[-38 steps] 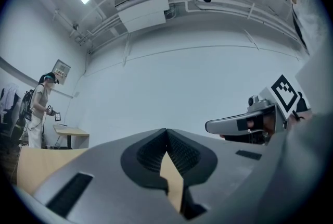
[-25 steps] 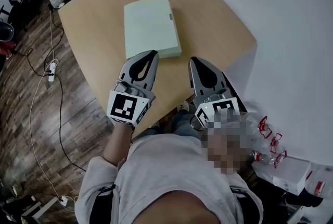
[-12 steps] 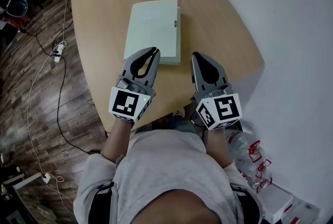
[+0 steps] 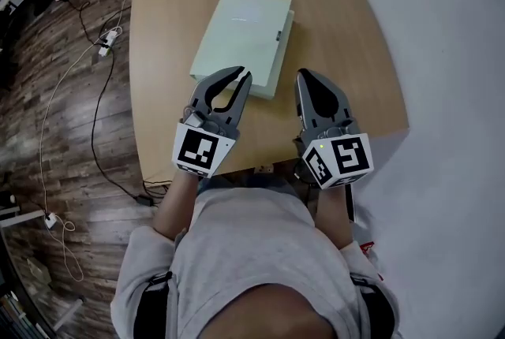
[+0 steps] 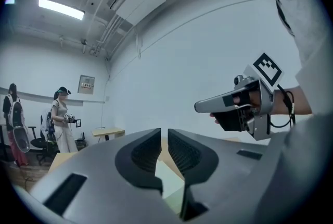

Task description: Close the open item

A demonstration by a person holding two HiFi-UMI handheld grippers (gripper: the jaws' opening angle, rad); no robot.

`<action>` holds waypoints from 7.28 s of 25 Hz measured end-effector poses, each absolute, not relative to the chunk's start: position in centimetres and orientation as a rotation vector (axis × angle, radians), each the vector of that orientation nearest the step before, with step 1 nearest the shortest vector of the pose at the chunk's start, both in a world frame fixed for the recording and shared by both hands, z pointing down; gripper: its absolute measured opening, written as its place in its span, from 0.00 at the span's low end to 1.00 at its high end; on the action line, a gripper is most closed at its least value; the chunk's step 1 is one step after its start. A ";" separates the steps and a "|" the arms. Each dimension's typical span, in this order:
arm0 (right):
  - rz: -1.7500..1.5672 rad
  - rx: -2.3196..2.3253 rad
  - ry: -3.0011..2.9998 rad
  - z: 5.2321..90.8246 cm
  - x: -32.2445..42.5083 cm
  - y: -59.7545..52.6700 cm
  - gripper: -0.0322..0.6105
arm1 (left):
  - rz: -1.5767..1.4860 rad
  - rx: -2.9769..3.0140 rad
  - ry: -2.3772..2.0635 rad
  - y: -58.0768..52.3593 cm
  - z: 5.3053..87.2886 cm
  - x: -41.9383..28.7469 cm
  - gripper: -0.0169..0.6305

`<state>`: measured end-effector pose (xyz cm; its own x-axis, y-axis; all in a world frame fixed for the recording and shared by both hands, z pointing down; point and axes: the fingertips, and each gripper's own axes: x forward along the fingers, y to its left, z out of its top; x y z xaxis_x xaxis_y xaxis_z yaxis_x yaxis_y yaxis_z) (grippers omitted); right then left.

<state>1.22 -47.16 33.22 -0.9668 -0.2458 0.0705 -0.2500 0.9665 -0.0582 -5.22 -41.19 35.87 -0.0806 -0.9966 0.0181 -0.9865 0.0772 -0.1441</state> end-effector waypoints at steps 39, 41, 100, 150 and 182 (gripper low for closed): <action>0.250 0.034 -2.912 42.3 0.0 -52.0 0.06 | -1.200 -1.718 2.221 -46.8 52.5 -7.0 0.31; 0.253 0.038 -2.908 42.3 -0.1 -52.2 0.06 | -1.209 -1.688 2.215 -46.8 52.5 -7.4 0.31; 0.232 0.016 -2.912 40.9 -1.7 -53.6 0.06 | -1.414 -2.617 2.048 -47.9 58.3 -4.7 0.37; 0.171 0.267 -2.936 37.6 -2.0 -46.9 0.06 | -0.338 -2.218 2.375 -41.9 39.7 -9.0 0.05; 0.087 0.669 -2.973 33.5 0.3 -34.5 0.06 | -0.095 -2.306 2.119 -29.2 33.2 -9.7 0.05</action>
